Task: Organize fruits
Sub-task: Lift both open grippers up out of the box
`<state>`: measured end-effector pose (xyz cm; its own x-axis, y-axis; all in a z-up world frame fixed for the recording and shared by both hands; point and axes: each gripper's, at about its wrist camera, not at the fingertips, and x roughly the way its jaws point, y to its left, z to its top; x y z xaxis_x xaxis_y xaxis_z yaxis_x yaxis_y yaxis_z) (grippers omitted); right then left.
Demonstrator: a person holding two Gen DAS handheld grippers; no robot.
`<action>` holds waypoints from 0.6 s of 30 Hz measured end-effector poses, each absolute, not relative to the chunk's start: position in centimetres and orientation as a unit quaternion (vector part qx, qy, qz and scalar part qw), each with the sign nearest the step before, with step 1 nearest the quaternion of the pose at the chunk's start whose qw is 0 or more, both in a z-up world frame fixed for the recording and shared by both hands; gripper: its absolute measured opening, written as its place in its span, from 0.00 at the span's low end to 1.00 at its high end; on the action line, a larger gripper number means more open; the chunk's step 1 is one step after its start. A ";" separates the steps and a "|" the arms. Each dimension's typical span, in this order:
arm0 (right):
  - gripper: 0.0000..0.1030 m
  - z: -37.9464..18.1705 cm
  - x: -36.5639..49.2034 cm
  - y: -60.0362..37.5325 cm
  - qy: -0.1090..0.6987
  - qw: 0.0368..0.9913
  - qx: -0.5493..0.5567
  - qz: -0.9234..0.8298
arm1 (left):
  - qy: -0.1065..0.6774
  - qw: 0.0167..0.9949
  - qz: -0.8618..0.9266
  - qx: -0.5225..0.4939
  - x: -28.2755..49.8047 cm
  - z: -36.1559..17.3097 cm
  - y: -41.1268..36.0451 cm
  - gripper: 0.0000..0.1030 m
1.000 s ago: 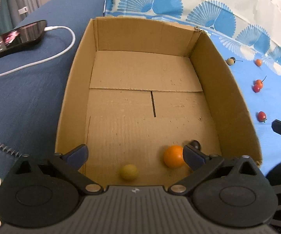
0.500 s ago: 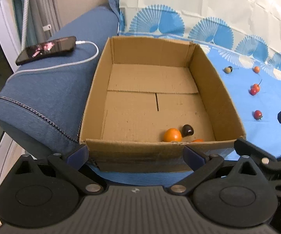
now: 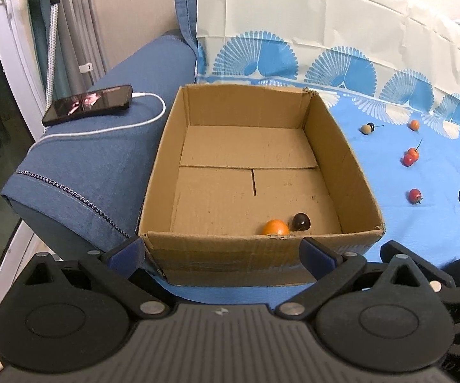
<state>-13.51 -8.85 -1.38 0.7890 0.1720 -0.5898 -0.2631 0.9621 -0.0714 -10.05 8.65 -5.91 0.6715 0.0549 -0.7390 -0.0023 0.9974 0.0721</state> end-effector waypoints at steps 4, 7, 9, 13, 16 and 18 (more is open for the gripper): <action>0.97 -1.2 -13.9 -8.9 0.299 0.945 -0.073 0.115 | 0.401 0.915 0.017 0.033 -10.4 -5.7 8.6 1.00; 0.97 -1.1 -14.1 -8.9 0.297 0.945 -0.071 0.116 | 0.400 0.916 0.017 0.033 -10.6 -5.6 8.7 1.00; 0.97 -1.1 -14.1 -8.9 0.296 0.945 -0.071 0.116 | 0.400 0.916 0.017 0.033 -10.6 -5.5 8.7 1.00; 0.97 -1.0 -14.2 -8.9 0.296 0.946 -0.071 0.116 | 0.399 0.916 0.016 0.033 -10.6 -5.5 8.8 1.00; 0.97 -1.0 -14.2 -8.9 0.296 0.945 -0.071 0.116 | 0.399 0.916 0.017 0.034 -10.6 -5.5 8.8 1.00; 0.97 -1.0 -14.2 -8.9 0.297 0.945 -0.072 0.116 | 0.399 0.916 0.017 0.033 -10.6 -5.5 8.8 1.00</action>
<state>-14.17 -8.85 -1.00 0.7969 0.1769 -0.5777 -0.2620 0.9628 -0.0665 -10.58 8.77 -5.55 0.6803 0.0570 -0.7307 -0.0039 0.9972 0.0741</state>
